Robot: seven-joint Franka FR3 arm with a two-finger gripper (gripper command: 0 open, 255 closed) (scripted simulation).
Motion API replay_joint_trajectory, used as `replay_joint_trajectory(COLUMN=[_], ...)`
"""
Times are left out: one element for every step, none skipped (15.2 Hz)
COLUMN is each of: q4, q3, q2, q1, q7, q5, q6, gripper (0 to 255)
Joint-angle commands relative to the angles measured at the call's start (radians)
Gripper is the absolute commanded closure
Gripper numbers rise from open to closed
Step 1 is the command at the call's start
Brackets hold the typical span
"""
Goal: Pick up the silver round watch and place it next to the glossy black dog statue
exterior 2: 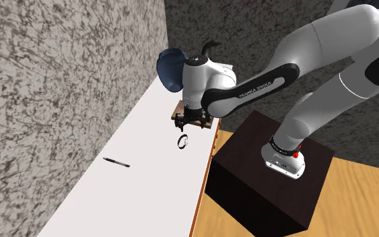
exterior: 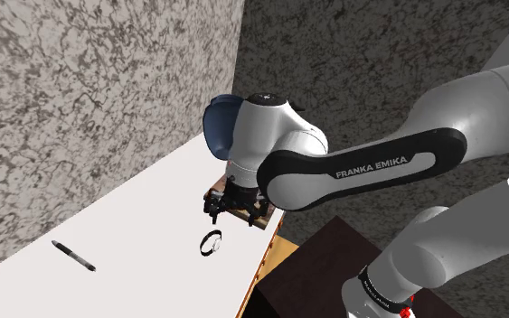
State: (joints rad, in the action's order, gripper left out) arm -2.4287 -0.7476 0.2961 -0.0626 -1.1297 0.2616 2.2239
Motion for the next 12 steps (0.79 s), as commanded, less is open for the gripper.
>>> replay_joint_trajectory(q4=[0.034,0.028,0.023,0.017,0.012,0.007,0.002,-0.003,-0.005,-0.005,-0.005,-0.005], q3=[-0.05,-0.054,-0.059,-0.064,-0.069,-0.074,-0.079,-0.084,-0.087,-0.087,-0.087,-0.087], q2=[-0.077,-0.088,-0.1,-0.112,-0.125,-0.138,-0.151,-0.165,-0.174,-0.174,-0.174,-0.174], q1=[-0.032,-0.034,-0.037,-0.04,-0.043,-0.046,-0.049,-0.053,-0.055,-0.054,-0.054,-0.054], q7=[-0.093,-0.099,-0.105,-0.112,-0.119,-0.127,-0.135,-0.144,-0.15,-0.15,-0.15,-0.15], q5=[-0.049,-0.056,-0.064,-0.073,-0.082,-0.092,-0.103,-0.115,-0.122,-0.122,-0.122,-0.122], q6=[0.055,0.07,0.086,0.101,0.117,0.133,0.148,0.164,0.173,0.173,0.173,0.173], gripper=[0,0,0,0,0,0,0,0,0,0,0,0])
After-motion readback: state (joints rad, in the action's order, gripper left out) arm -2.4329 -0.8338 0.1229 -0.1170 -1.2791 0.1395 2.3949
